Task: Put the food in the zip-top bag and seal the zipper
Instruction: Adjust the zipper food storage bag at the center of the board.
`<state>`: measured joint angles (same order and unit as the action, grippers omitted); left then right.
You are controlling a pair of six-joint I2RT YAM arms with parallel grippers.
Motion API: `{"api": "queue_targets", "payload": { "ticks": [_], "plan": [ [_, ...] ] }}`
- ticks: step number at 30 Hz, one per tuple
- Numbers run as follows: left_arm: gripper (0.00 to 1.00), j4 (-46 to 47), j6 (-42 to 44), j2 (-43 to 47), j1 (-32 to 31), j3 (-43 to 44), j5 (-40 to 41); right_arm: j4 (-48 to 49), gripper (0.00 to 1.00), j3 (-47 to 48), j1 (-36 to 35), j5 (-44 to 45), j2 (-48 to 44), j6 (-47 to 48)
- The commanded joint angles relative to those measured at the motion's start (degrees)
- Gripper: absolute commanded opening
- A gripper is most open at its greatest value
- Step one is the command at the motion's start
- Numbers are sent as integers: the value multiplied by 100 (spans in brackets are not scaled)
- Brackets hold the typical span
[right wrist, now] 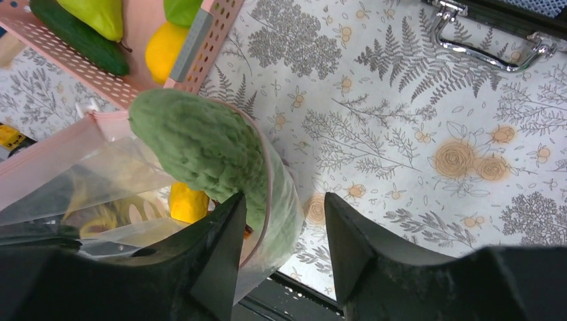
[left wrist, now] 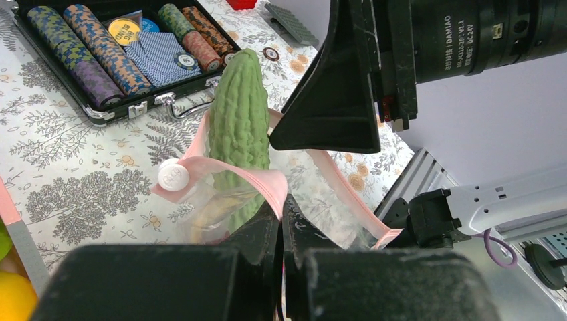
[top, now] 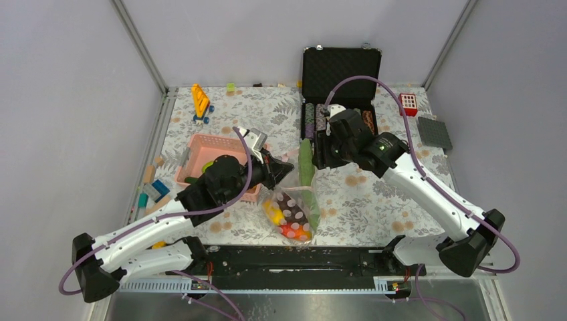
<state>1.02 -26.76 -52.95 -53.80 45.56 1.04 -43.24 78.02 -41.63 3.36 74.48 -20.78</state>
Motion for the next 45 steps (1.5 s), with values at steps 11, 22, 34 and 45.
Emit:
{"api": "queue_targets", "payload": {
  "ticks": [11,22,34,45],
  "plan": [
    [0,569,186,93,23,23,-140,-7,47,-67,15,-852,150,121],
    [0,535,162,99,19,23,7,104,0,72,16,-788,131,301],
    [0,-770,-612,-879,24,1110,1743,465,0,47,22,483,-1063,1068],
    [6,-1191,-771,-1139,47,1359,2292,446,0,-109,21,999,-1041,936]
  ]
}}
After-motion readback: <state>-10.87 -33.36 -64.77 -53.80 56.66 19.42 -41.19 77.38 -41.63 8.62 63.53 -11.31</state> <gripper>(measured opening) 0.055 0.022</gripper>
